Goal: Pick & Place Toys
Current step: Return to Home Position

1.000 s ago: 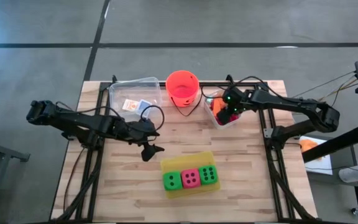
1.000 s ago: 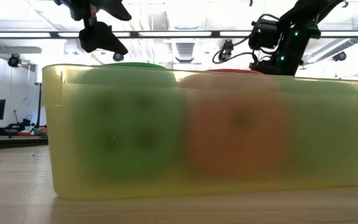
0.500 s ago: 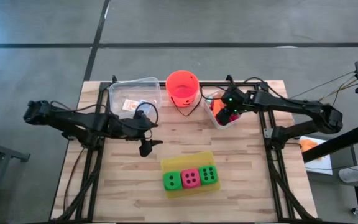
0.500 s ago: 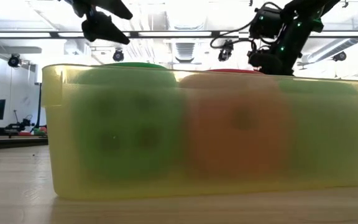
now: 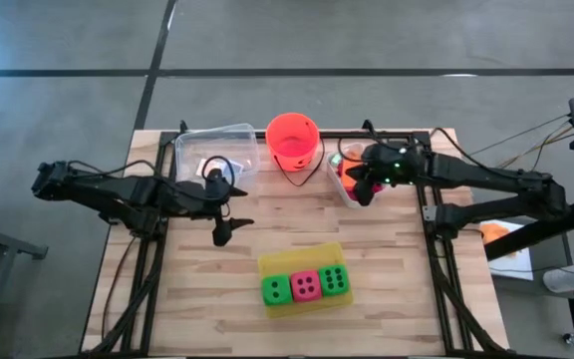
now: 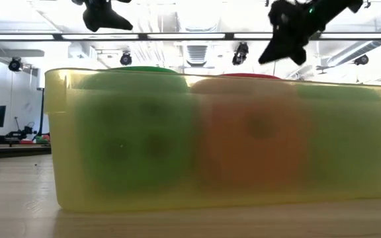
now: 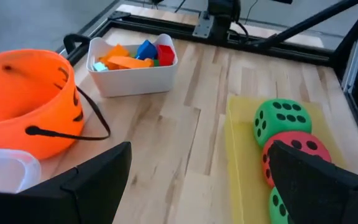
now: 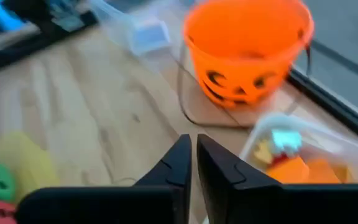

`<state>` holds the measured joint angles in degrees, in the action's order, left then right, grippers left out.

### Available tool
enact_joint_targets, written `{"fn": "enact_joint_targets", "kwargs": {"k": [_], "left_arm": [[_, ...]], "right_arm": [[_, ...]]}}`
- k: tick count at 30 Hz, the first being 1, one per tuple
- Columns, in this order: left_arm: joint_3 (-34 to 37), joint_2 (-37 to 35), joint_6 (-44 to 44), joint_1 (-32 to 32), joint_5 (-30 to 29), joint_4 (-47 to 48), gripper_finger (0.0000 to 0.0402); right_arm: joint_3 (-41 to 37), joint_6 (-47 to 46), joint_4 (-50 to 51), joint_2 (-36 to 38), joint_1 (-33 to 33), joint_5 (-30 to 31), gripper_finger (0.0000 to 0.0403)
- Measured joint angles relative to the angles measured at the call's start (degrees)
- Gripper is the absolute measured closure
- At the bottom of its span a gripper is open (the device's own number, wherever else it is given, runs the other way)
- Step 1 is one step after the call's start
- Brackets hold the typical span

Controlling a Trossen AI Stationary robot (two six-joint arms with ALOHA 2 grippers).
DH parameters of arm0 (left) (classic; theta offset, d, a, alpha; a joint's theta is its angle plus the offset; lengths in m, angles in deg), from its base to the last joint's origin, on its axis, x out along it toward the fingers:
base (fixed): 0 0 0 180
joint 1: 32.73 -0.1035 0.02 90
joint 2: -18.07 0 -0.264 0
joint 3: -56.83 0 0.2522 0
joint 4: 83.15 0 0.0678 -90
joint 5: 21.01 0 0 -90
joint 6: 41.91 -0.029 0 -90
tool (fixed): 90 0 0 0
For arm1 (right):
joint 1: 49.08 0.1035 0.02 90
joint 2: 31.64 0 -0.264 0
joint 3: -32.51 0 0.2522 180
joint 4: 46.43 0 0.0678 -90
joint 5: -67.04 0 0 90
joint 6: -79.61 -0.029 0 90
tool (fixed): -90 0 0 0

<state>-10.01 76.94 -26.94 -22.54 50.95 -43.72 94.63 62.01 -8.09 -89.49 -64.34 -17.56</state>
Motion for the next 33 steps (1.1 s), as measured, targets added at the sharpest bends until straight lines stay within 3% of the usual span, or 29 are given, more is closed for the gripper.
{"fn": "enact_joint_targets", "kwargs": {"k": [7, 12, 15, 18, 26, 33], "left_arm": [[0.0, -0.5, 9.5, -0.2, 0.1, -8.3, 0.0037], [0.0, -0.7, 5.0, 0.0, 7.4, -15.8, 0.0037], [0.0, -0.8, 4.7, -0.2, 7.4, -15.0, 0.0037], [1.1, -0.8, 4.5, -0.3, 7.0, -14.4, 0.0037], [10.1, -5.5, 4.9, -1.7, 6.3, -19.7, 0.0037], [22.1, -15.0, 4.9, -1.8, 6.4, -29.0, 0.0037]], "right_arm": [[0.0, -0.6, -1.3, 8.5, 5.3, -1.5, 0.0358], [0.0, 0.5, -0.4, 14.6, 8.2, -1.6, 0.0335], [0.0, 2.5, 1.9, 17.4, 8.8, -1.5, 0.0319], [0.0, -4.4, 5.3, 19.5, 9.4, -2.6, 0.0304], [-2.5, -5.1, 6.3, 23.6, 9.5, -17.0, 0.0266], [-5.6, -6.4, 1.5, 29.4, 11.4, -17.4, 0.0234]]}}
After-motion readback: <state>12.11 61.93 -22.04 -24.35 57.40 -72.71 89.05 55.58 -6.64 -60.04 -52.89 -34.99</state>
